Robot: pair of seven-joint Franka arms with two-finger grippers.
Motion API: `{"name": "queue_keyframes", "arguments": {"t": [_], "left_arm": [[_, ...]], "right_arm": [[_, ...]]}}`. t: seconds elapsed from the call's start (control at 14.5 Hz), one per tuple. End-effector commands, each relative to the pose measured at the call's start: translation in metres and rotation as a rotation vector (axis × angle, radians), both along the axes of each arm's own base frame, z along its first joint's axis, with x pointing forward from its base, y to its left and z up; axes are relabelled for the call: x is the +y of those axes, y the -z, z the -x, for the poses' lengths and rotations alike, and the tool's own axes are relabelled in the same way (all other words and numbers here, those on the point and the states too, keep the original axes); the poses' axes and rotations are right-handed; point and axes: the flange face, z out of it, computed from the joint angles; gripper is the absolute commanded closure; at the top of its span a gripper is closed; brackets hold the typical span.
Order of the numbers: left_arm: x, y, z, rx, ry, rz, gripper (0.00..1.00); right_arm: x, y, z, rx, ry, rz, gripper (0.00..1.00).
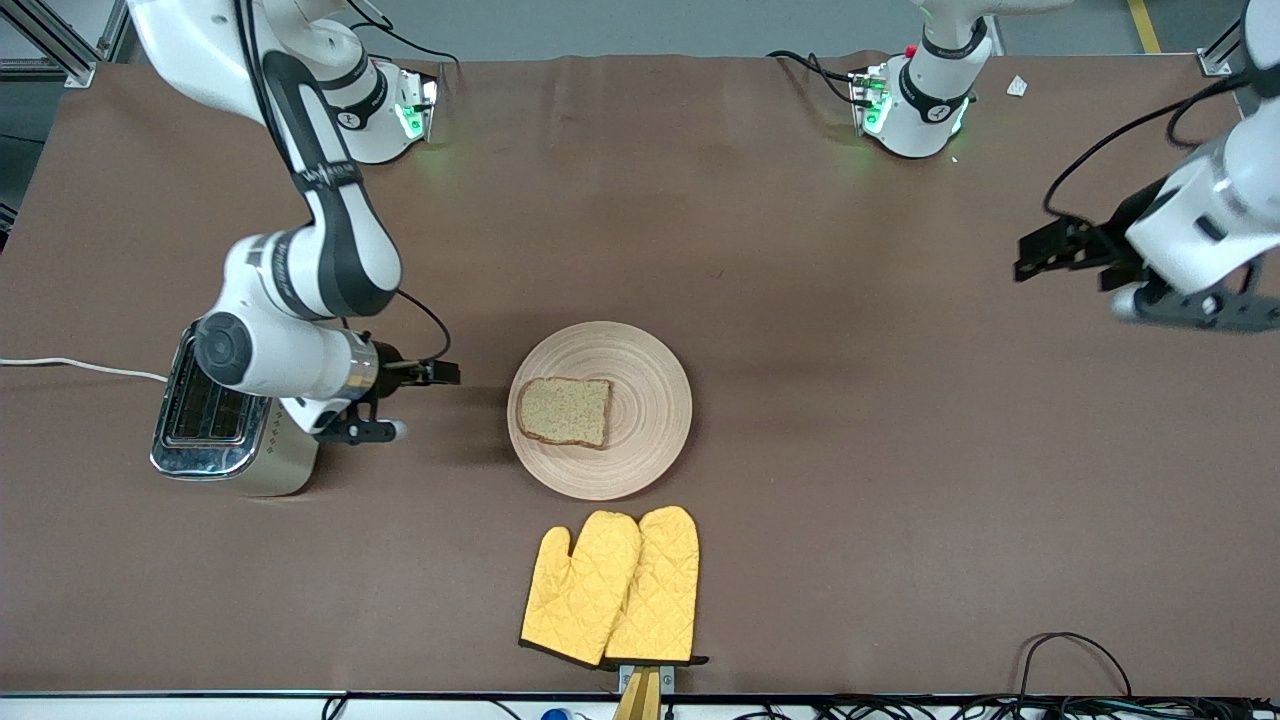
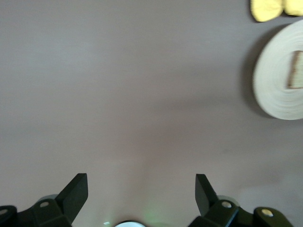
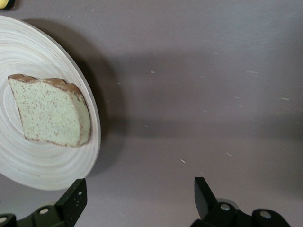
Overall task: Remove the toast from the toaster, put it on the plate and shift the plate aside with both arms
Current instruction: 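Open the right gripper and withdraw it while the left gripper reaches in, then move the left gripper to the plate rim and grasp it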
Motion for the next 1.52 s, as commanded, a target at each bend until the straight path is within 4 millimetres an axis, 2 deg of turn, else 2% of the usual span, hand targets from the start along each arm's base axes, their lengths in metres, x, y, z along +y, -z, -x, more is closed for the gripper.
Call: {"name": "queue_keyframes", "arguments": {"t": [0.0, 0.07, 0.21, 0.28, 0.34, 0.41, 0.55, 0.69, 0.76, 0.9, 1.03, 1.17, 1.31, 1.45], "left_arm": [[-0.01, 0.036, -0.031, 0.023, -0.005, 0.131, 0.0], [-0.017, 0.05, -0.04, 0.021, -0.002, 0.197, 0.0], [-0.037, 0.096, -0.06, 0.033, 0.038, 0.302, 0.0], [-0.048, 0.125, -0.069, 0.029, 0.086, 0.33, 0.0], [-0.069, 0.155, -0.072, 0.032, 0.13, 0.363, 0.0], [-0.083, 0.183, -0.076, 0.013, 0.143, 0.395, 0.0], [-0.114, 0.224, -0.077, -0.001, 0.129, 0.466, 0.0], [-0.147, 0.265, -0.073, -0.003, 0.067, 0.552, 0.02], [-0.162, 0.287, -0.069, -0.003, 0.042, 0.584, 0.04], [-0.188, 0.324, -0.063, 0.011, 0.051, 0.641, 0.13], [-0.198, 0.359, -0.056, 0.038, 0.056, 0.713, 0.24], [-0.201, 0.391, -0.05, 0.037, 0.094, 0.78, 0.36], [-0.205, 0.406, -0.045, 0.052, 0.066, 0.83, 0.39], [-0.204, 0.418, -0.045, 0.048, 0.012, 0.843, 0.41]], "right_arm": [[-0.036, -0.079, 0.008, -0.005, 0.008, 0.026, 0.0], [-0.05, -0.108, 0.006, -0.009, 0.016, 0.029, 0.0], [-0.066, -0.154, 0.004, 0.001, 0.007, 0.049, 0.0], [-0.073, -0.187, -0.001, -0.042, -0.008, 0.069, 0.0], [-0.086, -0.21, -0.005, -0.065, -0.001, 0.088, 0.0], [-0.091, -0.224, -0.005, -0.075, -0.028, 0.11, 0.0], [-0.101, -0.239, -0.002, -0.089, -0.045, 0.161, 0.0], [-0.126, -0.255, 0.003, -0.109, -0.005, 0.171, 0.0], [-0.141, -0.267, 0.011, -0.117, 0.011, 0.168, 0.0], [-0.16, -0.271, 0.024, -0.068, 0.03, 0.169, 0.0], [-0.172, -0.288, 0.032, -0.095, 0.031, 0.216, 0.0], [-0.18, -0.295, 0.034, -0.105, 0.024, 0.259, 0.0], [-0.193, -0.296, 0.036, -0.108, 0.014, 0.257, 0.0], [-0.217, -0.307, 0.043, -0.133, -0.013, 0.242, 0.0]]}}
